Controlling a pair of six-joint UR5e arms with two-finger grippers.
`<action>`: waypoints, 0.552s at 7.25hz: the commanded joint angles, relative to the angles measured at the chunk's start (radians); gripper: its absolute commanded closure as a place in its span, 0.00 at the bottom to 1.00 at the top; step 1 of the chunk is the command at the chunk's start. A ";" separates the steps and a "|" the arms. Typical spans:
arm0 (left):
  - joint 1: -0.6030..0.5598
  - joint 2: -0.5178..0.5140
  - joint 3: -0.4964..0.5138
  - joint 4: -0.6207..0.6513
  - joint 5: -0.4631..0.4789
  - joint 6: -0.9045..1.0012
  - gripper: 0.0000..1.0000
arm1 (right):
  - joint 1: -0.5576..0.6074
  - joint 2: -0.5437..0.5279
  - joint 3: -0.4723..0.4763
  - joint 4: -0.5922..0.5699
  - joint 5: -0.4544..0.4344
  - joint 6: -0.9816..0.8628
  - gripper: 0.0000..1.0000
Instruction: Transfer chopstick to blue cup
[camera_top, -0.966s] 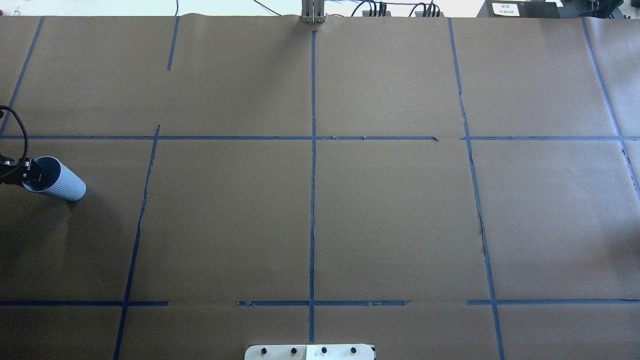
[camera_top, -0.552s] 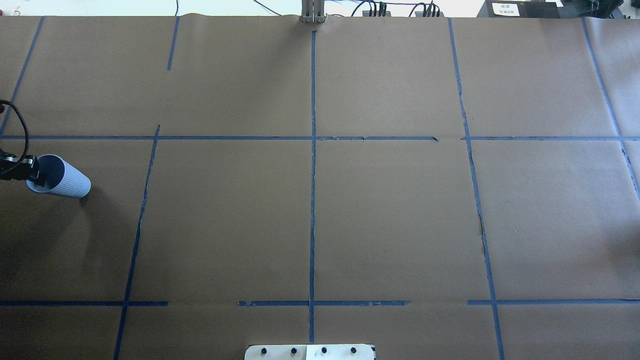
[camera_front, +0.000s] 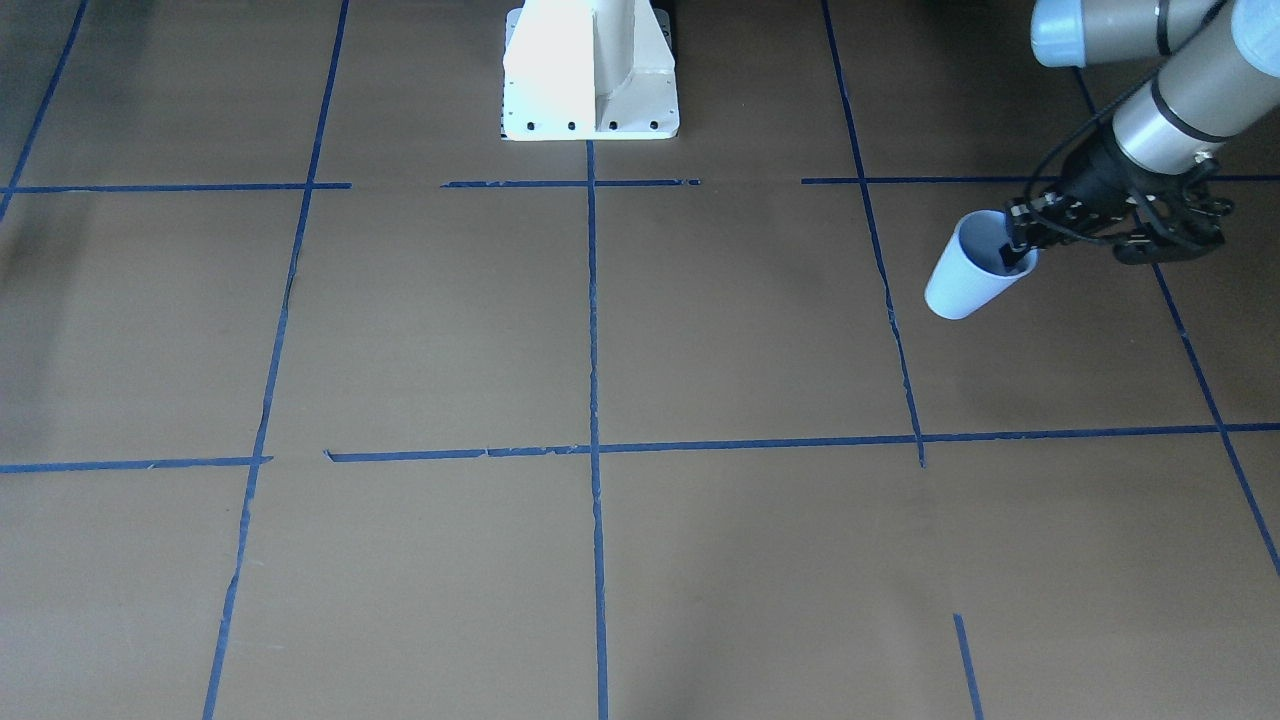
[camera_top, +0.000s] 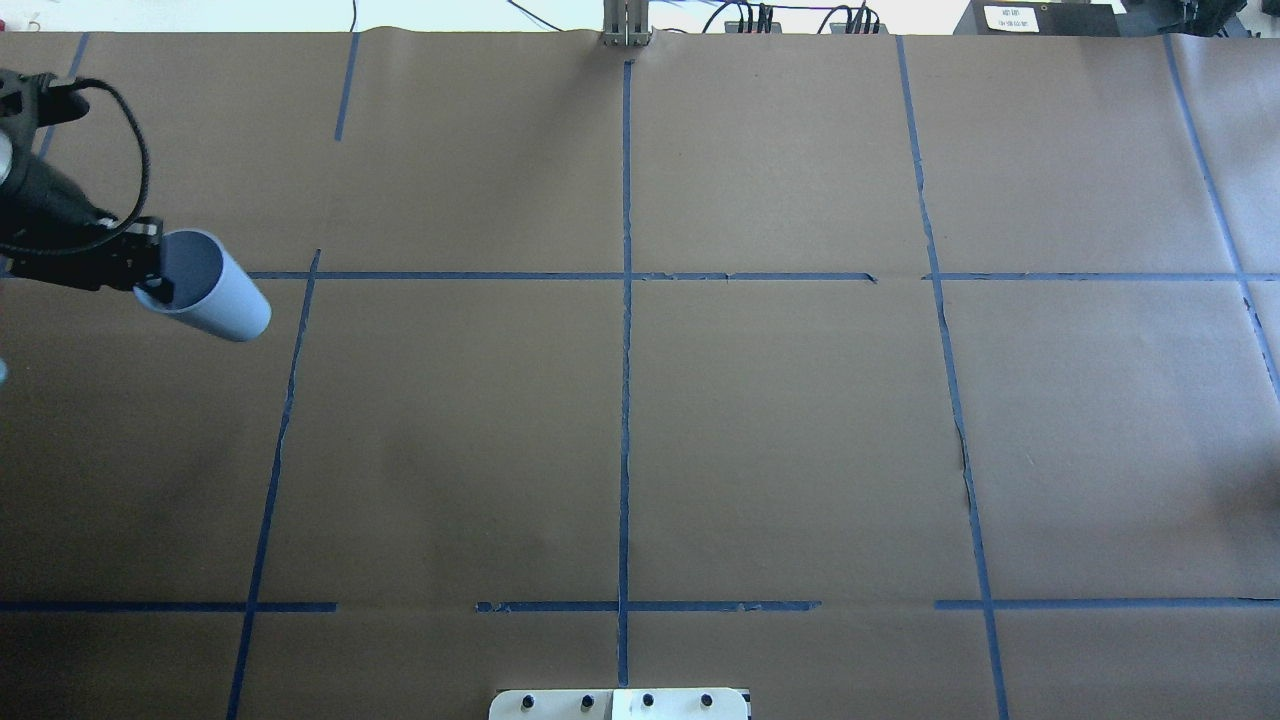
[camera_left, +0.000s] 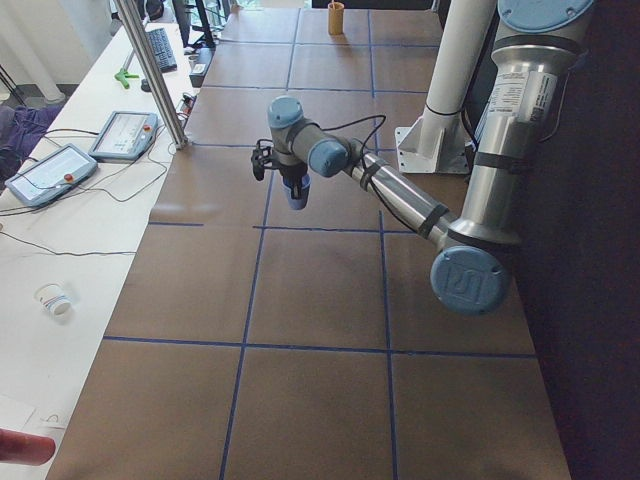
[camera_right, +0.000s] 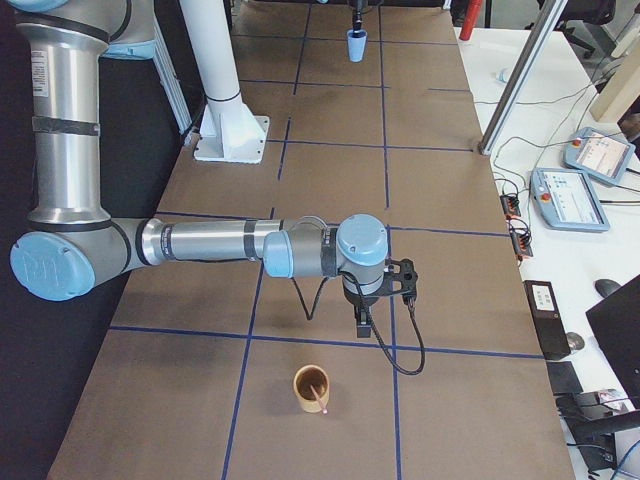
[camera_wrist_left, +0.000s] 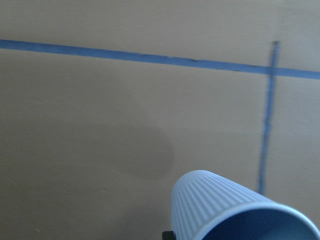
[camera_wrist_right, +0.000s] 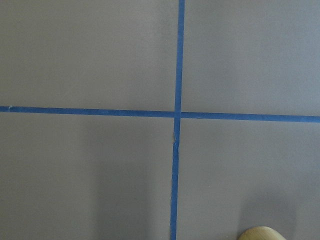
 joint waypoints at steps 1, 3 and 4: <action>0.204 -0.263 0.025 0.081 0.083 -0.350 1.00 | 0.000 -0.002 -0.006 0.001 0.001 -0.002 0.00; 0.356 -0.419 0.167 0.070 0.235 -0.492 1.00 | 0.000 -0.002 -0.004 0.001 0.001 0.000 0.00; 0.398 -0.459 0.252 0.005 0.277 -0.514 1.00 | 0.000 -0.002 -0.001 0.001 0.001 0.000 0.00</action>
